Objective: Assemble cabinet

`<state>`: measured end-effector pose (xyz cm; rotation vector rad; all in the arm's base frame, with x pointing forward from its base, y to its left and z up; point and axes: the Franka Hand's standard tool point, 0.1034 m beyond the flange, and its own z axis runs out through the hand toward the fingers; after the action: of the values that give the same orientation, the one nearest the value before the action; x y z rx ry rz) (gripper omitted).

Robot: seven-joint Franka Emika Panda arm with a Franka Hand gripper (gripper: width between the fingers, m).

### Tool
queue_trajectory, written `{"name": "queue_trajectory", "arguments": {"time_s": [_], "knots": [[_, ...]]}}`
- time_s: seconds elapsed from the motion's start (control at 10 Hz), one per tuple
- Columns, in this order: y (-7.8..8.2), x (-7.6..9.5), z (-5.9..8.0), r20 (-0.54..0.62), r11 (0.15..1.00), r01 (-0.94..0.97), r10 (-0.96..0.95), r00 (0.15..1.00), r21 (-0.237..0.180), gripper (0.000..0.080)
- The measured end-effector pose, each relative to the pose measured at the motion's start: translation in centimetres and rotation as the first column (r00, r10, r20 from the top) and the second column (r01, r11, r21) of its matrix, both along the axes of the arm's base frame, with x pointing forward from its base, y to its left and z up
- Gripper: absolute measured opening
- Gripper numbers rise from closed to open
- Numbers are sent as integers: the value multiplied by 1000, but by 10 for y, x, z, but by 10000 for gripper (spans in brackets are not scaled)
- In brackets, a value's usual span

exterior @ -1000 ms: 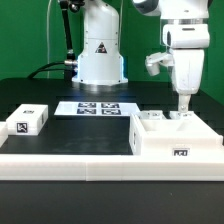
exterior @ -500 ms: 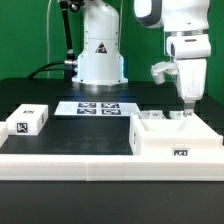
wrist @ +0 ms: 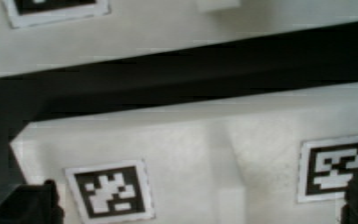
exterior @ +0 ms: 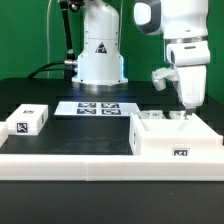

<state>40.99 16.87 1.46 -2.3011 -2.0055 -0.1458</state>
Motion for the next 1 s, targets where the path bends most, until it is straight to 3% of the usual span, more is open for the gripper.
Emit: {"name": "queue_trajectory", "arguments": {"time_s": [0.3, 0.5, 0.6, 0.7, 0.8, 1.0], "knots": [[-1, -3, -4, -10, 1000, 3, -3, 1000, 0, 797], [-2, -2, -5, -9, 1000, 5, -5, 1000, 1, 524], [-2, -3, -5, -11, 1000, 5, -5, 1000, 1, 524], [-2, -3, -6, -11, 1000, 6, -6, 1000, 2, 346], [-1, 0, -5, 2, 1000, 8, -8, 1000, 8, 346], [-1, -1, -5, 0, 1000, 8, -8, 1000, 7, 68]]}}
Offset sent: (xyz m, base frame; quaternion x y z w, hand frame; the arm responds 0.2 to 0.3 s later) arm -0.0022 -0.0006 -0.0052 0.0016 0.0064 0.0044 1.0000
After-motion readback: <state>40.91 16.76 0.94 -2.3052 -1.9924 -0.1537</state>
